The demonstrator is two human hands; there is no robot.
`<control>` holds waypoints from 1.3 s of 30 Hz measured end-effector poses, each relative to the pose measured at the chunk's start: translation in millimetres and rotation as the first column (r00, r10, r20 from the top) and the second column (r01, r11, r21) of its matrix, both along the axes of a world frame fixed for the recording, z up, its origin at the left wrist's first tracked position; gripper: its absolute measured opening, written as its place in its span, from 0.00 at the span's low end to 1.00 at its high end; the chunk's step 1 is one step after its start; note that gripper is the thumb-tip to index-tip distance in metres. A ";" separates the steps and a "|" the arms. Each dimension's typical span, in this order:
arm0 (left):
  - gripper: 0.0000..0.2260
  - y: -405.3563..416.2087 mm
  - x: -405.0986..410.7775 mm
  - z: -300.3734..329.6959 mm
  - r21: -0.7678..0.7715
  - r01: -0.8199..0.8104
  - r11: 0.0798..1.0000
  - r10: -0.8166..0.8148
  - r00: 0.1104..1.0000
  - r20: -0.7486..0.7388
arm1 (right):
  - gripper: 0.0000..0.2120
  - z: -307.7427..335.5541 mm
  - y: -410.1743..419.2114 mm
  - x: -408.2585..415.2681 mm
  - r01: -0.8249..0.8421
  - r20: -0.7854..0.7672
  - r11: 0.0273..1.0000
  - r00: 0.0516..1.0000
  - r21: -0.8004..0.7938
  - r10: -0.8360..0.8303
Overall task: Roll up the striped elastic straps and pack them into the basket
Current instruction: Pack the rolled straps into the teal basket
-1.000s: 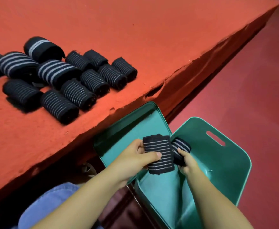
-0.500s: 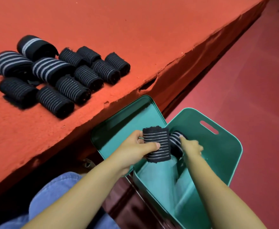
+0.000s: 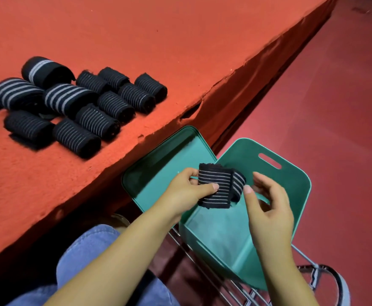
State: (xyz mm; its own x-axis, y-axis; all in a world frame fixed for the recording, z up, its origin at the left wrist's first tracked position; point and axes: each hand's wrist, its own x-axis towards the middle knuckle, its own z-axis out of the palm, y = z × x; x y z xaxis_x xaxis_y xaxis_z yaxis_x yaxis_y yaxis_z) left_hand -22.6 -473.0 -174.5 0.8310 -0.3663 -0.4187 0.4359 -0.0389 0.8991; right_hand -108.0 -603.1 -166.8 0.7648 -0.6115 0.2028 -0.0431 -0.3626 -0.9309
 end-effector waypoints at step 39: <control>0.13 -12.5 13.9 -30.3 -0.025 0.087 0.996 -0.090 0.985 -0.146 | 0.18 -140.4 -109.2 92.8 0.639 -0.629 0.608 0.727 0.472 -0.277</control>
State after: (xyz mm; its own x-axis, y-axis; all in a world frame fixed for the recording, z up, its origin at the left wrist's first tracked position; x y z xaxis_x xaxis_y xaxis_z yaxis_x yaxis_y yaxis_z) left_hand -8.7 -485.5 -204.8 0.7250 -0.4445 -0.5261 0.5587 -0.0670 0.8266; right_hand -15.2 -712.3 -307.2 0.2161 -0.7341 -0.6438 -0.4973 0.4847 -0.7196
